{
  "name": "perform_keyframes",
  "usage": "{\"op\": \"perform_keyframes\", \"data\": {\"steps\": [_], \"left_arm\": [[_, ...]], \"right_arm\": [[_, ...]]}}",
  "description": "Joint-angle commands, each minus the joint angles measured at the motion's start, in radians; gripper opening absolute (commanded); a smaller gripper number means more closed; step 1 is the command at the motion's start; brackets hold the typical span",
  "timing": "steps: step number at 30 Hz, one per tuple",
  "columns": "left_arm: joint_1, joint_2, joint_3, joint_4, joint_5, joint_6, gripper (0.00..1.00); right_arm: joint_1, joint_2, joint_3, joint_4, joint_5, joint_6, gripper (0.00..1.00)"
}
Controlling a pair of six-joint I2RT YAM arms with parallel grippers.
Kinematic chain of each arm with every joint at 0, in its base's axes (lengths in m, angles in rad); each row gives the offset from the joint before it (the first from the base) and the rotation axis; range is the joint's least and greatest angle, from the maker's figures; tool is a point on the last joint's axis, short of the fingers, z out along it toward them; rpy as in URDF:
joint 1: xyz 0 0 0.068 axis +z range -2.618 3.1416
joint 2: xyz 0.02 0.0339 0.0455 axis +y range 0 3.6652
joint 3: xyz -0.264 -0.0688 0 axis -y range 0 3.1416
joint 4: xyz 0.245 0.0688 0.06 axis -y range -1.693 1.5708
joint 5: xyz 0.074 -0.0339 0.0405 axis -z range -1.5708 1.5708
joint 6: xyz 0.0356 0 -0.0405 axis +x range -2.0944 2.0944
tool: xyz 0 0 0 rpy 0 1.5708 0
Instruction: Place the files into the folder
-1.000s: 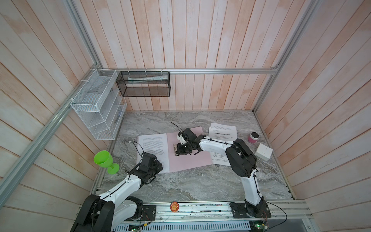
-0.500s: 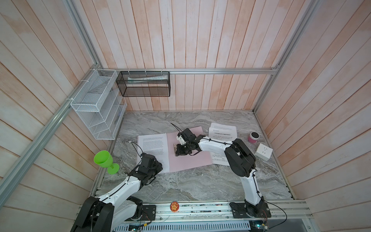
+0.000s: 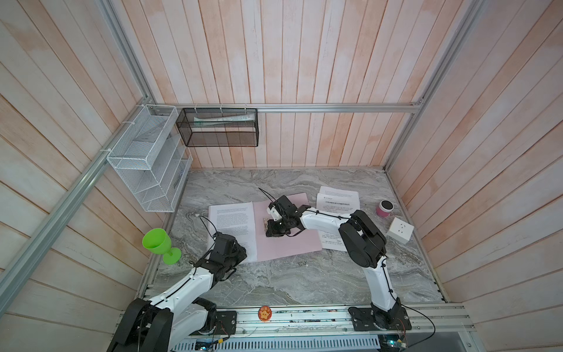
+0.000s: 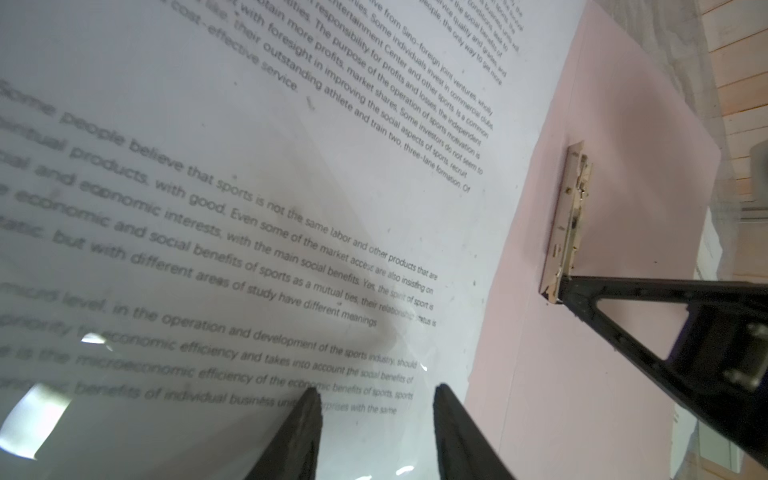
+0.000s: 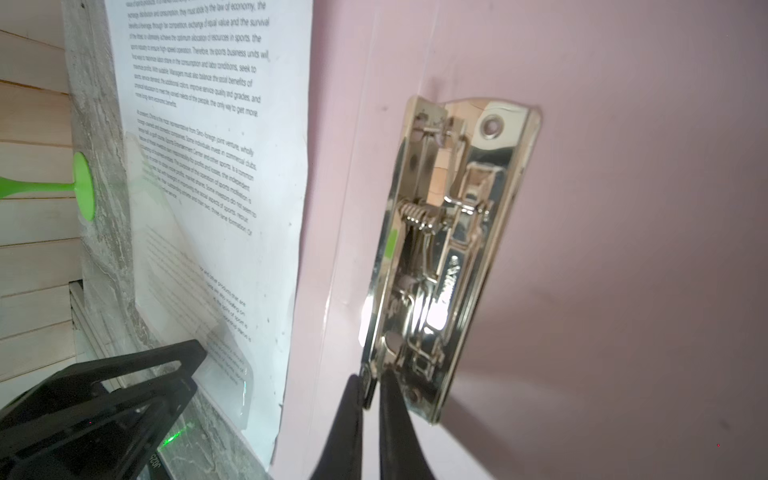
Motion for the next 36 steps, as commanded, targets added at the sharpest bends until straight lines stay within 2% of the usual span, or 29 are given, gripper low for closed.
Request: {"op": "perform_keyframes", "data": {"steps": [1, 7, 11, 17, 28, 33, 36], "left_arm": [[0.003, 0.011, -0.036, -0.072, 0.022, -0.006, 0.47], [0.004, 0.015, -0.035, -0.073, 0.024, -0.001, 0.47], [0.004, 0.020, -0.029, -0.079, 0.025, -0.004, 0.46], [0.003, 0.065, -0.001, -0.096, 0.028, 0.002, 0.46], [0.002, 0.090, 0.018, -0.114, 0.026, -0.005, 0.46], [0.001, 0.092, 0.020, -0.121, 0.023, -0.014, 0.46], [0.001, 0.087, 0.018, -0.126, 0.025, -0.018, 0.46]], "right_arm": [[0.005, 0.033, 0.024, -0.013, -0.004, -0.007, 0.08], [0.006, 0.045, 0.026, -0.030, 0.001, -0.011, 0.06], [0.006, 0.055, 0.028, -0.085, 0.046, -0.024, 0.05], [0.005, 0.080, 0.014, -0.192, 0.140, -0.058, 0.00], [0.005, 0.145, -0.067, -0.304, 0.360, -0.099, 0.00], [-0.031, 0.093, -0.102, -0.231, 0.267, -0.106, 0.00], [-0.049, 0.037, -0.082, -0.168, 0.156, -0.103, 0.00]]}}
